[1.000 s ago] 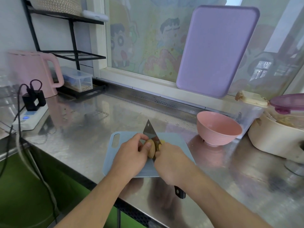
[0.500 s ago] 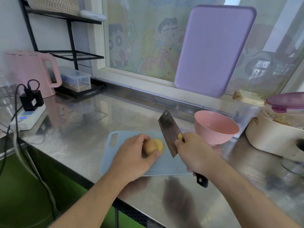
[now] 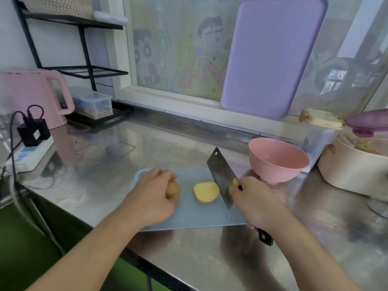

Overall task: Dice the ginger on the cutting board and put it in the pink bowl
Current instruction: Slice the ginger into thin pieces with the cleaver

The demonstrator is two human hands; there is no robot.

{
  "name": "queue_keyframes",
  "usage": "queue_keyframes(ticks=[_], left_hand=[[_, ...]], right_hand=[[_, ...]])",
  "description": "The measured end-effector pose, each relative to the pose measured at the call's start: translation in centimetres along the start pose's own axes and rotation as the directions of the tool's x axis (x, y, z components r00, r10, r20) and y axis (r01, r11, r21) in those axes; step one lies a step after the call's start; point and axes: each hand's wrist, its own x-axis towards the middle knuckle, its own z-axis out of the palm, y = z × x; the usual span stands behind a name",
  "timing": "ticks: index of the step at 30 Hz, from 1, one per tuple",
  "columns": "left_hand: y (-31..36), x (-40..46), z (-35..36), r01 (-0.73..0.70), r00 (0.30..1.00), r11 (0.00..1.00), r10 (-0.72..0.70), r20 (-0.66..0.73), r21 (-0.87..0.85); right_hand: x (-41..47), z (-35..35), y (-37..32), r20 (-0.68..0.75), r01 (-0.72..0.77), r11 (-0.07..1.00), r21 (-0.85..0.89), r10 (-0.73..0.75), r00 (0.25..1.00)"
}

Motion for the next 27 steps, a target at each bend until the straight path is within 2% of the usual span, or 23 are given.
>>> queue_keyframes(ticks=[4, 7, 9, 13, 16, 18, 20, 23, 27], left_hand=[[2.9, 0.0, 0.4, -0.169, 0.985, 0.986, 0.169, -0.016, -0.004], [4.5, 0.6, 1.7, -0.227, 0.974, 0.972, 0.225, 0.035, 0.057], [4.8, 1.1, 2.3, -0.239, 0.971, 0.964, 0.239, 0.015, 0.115], [5.8, 1.6, 2.5, -0.149, 0.984, 0.974, 0.162, -0.069, 0.168], [6.1, 2.0, 2.9, 0.026, 0.996, 0.998, -0.031, -0.089, -0.053], [6.3, 1.9, 3.0, 0.080, 0.993, 0.988, -0.091, -0.078, -0.135], [6.5, 1.6, 2.9, 0.068, 0.993, 0.994, -0.075, -0.090, -0.081], [6.8, 1.2, 2.3, 0.057, 0.987, 0.993, -0.040, -0.156, 0.106], [6.2, 1.2, 2.0, 0.051, 0.993, 0.985, -0.033, -0.115, 0.162]], right_hand=[[0.1, 0.2, 0.7, -0.043, 0.009, 1.000, 0.030, -0.008, 0.999], [-0.1, 0.4, 1.1, -0.082, 0.012, 0.997, 0.072, -0.006, 0.997], [-0.1, 0.4, 1.2, -0.090, 0.024, 0.996, 0.087, -0.016, 0.996], [-0.1, 0.4, 1.5, -0.103, 0.030, 0.995, 0.099, -0.020, 0.994], [0.0, 0.3, 1.6, -0.107, 0.032, 0.993, 0.114, -0.020, 0.994], [0.0, 0.2, 1.6, -0.100, 0.034, 0.990, 0.140, -0.020, 0.995], [0.0, 0.2, 1.8, -0.082, 0.036, 0.985, 0.168, -0.023, 0.996], [-0.1, 0.2, 1.9, -0.069, 0.036, 0.983, 0.181, -0.024, 0.997], [-0.2, 0.3, 1.9, -0.075, 0.036, 0.981, 0.189, -0.022, 0.997]])
